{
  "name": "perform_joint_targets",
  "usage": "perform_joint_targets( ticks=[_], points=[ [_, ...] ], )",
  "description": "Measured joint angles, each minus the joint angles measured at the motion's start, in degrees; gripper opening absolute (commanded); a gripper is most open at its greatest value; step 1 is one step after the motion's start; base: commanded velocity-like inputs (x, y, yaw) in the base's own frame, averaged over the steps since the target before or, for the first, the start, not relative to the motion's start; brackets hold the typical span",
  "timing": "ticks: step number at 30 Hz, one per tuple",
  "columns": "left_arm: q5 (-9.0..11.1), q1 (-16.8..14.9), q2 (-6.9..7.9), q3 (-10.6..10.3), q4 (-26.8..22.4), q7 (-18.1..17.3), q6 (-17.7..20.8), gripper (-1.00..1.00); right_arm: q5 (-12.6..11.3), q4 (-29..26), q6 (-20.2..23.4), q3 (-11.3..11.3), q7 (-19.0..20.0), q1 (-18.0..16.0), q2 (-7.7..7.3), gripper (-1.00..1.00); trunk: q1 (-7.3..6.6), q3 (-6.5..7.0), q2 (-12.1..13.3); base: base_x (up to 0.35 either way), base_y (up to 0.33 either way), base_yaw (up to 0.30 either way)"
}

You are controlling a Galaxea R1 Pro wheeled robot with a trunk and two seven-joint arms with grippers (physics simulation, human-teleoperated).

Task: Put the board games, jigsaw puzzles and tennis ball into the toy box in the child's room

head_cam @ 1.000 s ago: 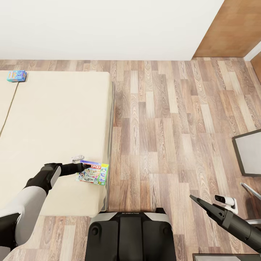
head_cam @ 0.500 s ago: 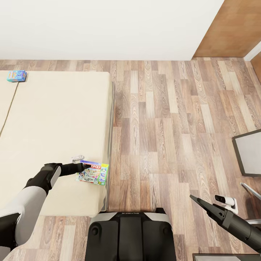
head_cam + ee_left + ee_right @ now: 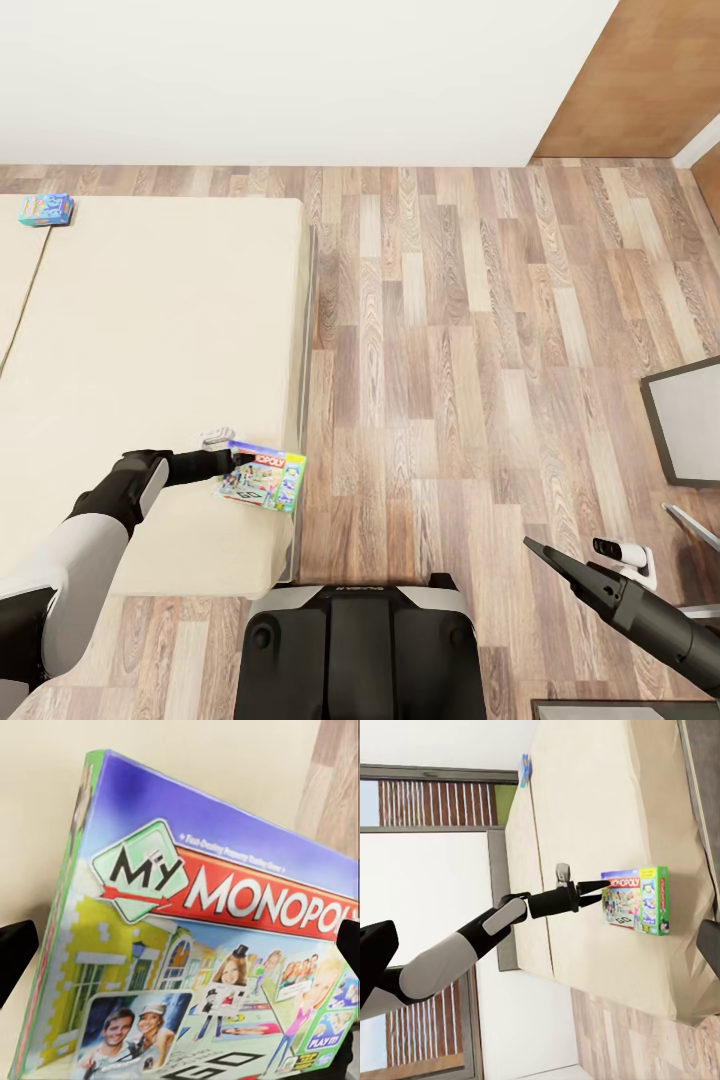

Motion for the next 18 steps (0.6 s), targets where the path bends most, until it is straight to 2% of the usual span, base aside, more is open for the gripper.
perform_joint_targets(
  ticks=[18],
  points=[
    [0.01, 0.00, 0.06, -0.02, -0.01, -0.87, -0.04, 1.00, 0.00, 0.00, 0.00, 0.00, 0.00, 0.05, 0.01, 1.00, 0.00, 0.00, 0.00, 0.000, 0.000, 0.000]
  ],
)
